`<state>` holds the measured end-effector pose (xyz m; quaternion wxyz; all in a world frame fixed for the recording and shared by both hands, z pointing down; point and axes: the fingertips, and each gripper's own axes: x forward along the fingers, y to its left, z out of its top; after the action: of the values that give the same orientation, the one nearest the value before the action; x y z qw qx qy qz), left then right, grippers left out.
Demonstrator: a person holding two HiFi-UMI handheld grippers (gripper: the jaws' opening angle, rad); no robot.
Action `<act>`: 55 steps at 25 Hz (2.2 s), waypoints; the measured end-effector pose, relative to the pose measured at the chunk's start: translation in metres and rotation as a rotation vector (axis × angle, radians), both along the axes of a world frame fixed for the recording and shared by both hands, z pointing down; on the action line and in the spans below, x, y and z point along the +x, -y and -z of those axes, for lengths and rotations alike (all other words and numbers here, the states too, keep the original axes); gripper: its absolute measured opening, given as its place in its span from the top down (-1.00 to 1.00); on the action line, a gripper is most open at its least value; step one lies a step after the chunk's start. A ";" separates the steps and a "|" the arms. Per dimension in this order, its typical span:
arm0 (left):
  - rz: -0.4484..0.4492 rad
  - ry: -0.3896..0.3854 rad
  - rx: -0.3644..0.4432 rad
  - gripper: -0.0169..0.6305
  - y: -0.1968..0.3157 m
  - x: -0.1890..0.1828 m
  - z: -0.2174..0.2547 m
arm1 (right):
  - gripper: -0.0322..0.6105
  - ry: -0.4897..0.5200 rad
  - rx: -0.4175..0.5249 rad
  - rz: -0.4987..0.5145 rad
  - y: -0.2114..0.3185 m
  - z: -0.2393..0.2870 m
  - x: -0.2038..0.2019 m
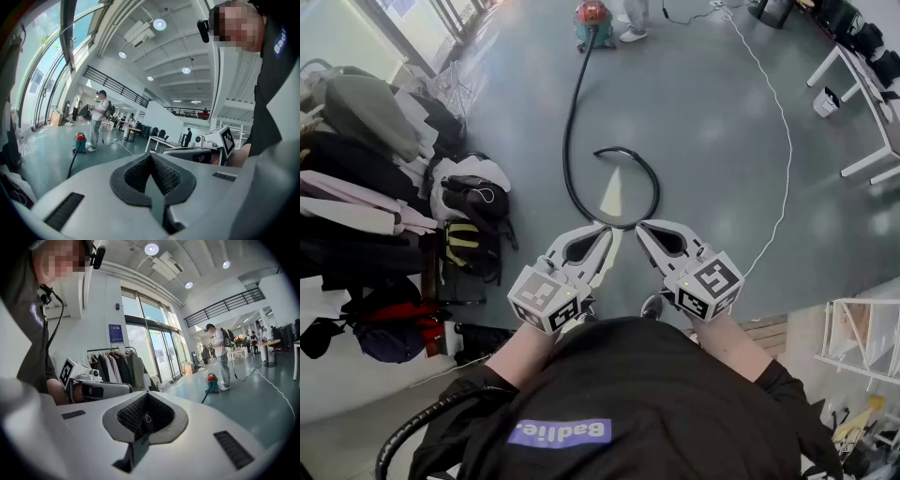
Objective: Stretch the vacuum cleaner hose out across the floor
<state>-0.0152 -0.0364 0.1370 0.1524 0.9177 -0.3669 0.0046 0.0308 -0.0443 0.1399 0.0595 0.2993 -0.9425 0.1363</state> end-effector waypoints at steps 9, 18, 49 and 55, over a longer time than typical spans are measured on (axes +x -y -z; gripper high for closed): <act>0.003 0.007 -0.004 0.95 -0.002 0.009 0.000 | 0.89 -0.003 -0.003 0.016 -0.002 0.000 0.007; 0.010 0.027 -0.016 0.95 0.002 0.026 -0.003 | 0.89 0.054 -0.033 0.059 -0.003 0.000 0.021; 0.005 0.018 0.005 0.95 0.252 -0.030 -0.043 | 0.88 -0.049 -0.123 0.068 0.233 -0.052 -0.028; -0.028 0.022 0.001 0.95 0.338 -0.088 -0.054 | 0.88 -0.079 -0.155 0.049 0.319 -0.058 -0.085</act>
<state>-0.1031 -0.3749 0.1915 0.1479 0.9227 -0.3557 0.0167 -0.0537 -0.3629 0.1983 0.1227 0.2757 -0.9332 0.1953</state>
